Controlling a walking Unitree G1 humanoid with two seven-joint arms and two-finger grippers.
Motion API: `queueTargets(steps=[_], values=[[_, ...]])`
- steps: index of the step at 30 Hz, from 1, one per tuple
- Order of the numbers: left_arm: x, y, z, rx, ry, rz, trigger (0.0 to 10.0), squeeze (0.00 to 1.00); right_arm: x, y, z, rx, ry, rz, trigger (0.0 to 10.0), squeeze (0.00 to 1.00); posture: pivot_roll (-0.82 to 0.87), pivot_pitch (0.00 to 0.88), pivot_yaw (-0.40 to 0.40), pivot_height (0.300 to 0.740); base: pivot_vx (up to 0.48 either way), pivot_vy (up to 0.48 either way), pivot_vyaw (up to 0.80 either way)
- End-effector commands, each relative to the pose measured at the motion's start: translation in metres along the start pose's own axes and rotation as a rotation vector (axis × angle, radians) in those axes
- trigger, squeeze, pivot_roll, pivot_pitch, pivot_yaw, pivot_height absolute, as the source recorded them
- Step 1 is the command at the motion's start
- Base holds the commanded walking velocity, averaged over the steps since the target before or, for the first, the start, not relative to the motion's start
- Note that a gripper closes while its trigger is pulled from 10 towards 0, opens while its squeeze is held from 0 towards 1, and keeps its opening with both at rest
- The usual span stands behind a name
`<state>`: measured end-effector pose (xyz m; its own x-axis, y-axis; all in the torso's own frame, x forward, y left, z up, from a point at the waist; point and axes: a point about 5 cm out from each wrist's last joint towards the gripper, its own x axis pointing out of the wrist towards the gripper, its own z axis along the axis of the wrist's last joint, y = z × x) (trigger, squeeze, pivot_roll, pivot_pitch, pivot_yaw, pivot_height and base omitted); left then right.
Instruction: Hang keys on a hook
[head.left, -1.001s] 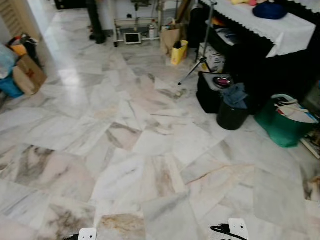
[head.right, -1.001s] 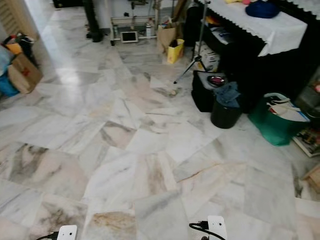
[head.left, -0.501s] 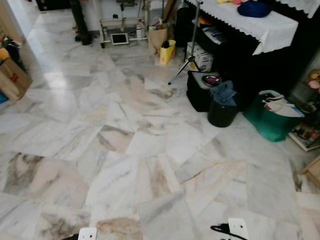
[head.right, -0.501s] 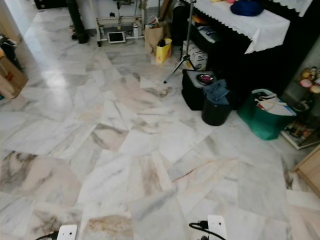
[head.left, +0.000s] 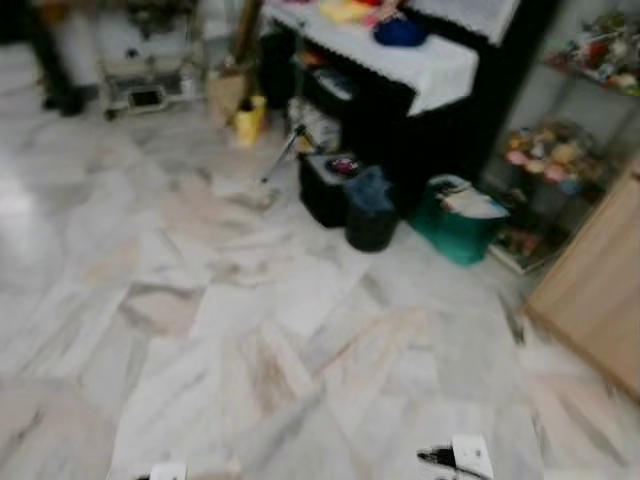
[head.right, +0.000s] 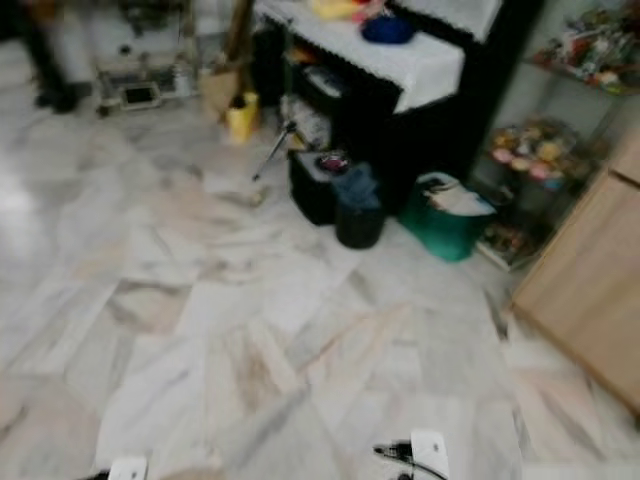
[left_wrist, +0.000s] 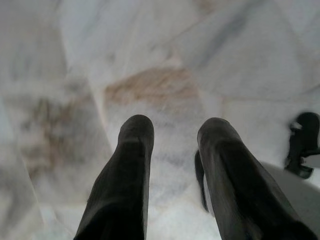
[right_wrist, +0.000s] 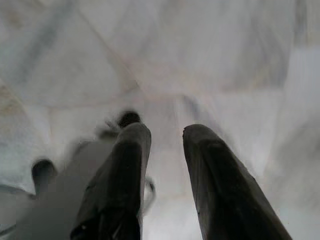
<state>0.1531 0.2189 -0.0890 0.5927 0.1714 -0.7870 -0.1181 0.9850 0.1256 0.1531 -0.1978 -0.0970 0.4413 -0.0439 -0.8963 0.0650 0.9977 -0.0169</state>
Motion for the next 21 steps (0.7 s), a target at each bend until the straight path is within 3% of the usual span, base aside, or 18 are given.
queueTargets(steps=[1,12,21], values=[[-0.0002,0.0338,0.0198,-0.032,-0.078,-0.040,10.0,0.00,0.0032,0.0275,0.0420,0.096,-0.105,0.089,10.0,0.00,0.11,0.000,-0.035,0.740,0.000,0.000,-0.78],[-0.0002,0.0349,0.0195,-0.036,-0.073,-0.040,10.0,0.00,0.0032,0.0262,0.0419,0.095,-0.106,0.084,10.0,0.00,0.11,0.000,-0.031,0.740,0.000,0.000,-0.78],[-0.0003,0.0358,0.0207,0.006,-0.074,-0.049,10.0,0.00,0.0032,0.0262,0.0412,0.090,-0.104,0.086,10.0,0.00,0.11,0.000,-0.026,0.740,0.000,0.000,-0.78]])
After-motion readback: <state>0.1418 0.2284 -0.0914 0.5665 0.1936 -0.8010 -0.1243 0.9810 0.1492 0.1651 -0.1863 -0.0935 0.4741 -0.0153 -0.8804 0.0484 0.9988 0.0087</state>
